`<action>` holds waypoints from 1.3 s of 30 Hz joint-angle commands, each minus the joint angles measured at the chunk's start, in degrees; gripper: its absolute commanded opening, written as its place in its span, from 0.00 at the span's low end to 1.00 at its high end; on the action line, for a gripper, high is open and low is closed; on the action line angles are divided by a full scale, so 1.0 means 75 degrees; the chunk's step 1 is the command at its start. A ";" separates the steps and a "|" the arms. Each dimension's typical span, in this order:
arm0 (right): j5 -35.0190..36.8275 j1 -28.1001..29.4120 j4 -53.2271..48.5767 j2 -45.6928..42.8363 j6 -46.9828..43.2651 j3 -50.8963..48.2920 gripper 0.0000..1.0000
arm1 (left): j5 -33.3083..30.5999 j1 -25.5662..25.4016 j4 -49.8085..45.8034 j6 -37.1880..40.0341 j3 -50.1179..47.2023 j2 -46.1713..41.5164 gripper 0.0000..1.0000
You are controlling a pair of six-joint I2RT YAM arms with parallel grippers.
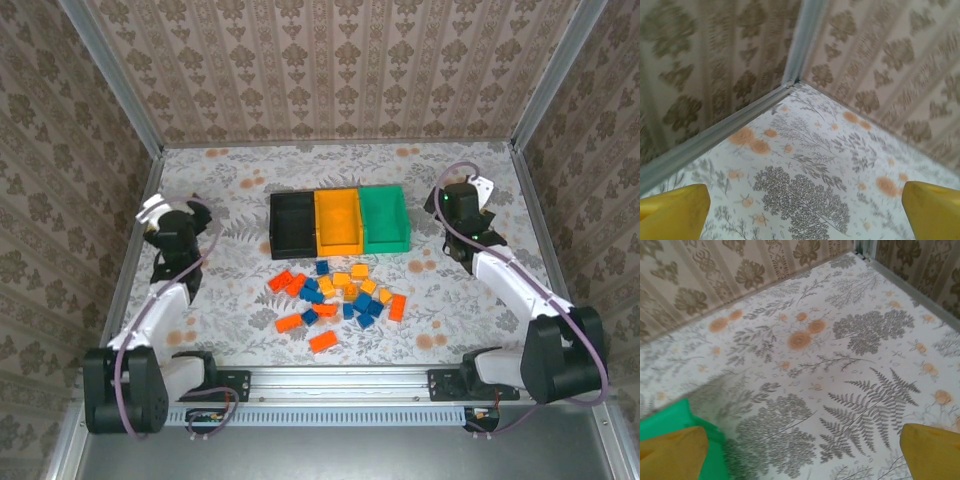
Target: Sort the legos into containers by color
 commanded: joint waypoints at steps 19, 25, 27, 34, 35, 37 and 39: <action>-0.3620 0.2435 -0.4702 -0.0812 0.0701 -0.1031 0.80 | 0.2866 -0.1164 -0.3987 -0.1875 0.0188 -0.2025 0.95; -0.3554 0.3072 -0.4675 -0.0297 0.0829 -0.1023 0.69 | 0.2575 -0.2527 -0.5345 -0.1556 0.0671 -0.1604 1.00; -0.3492 0.3165 -0.4690 -0.0134 0.0908 -0.1076 0.67 | 0.2731 -0.2543 -0.5492 -0.1611 0.0706 -0.1433 1.00; -0.3297 0.3333 -0.4462 0.0236 0.1051 -0.1253 0.64 | 0.2736 -0.2682 -0.5180 -0.2030 0.0483 -0.1640 1.00; -0.3253 0.3333 -0.4417 0.0291 0.1066 -0.1265 0.63 | 0.2685 -0.2726 -0.5208 -0.2028 0.0516 -0.1675 1.00; -0.3155 0.3333 -0.4326 0.0400 0.1090 -0.1295 0.61 | 0.2544 -0.2800 -0.5354 -0.2033 0.0624 -0.1733 1.00; -0.3061 0.3333 -0.4250 0.0528 0.1101 -0.1331 0.60 | 0.2456 -0.2900 -0.5384 -0.2023 0.0695 -0.1797 1.00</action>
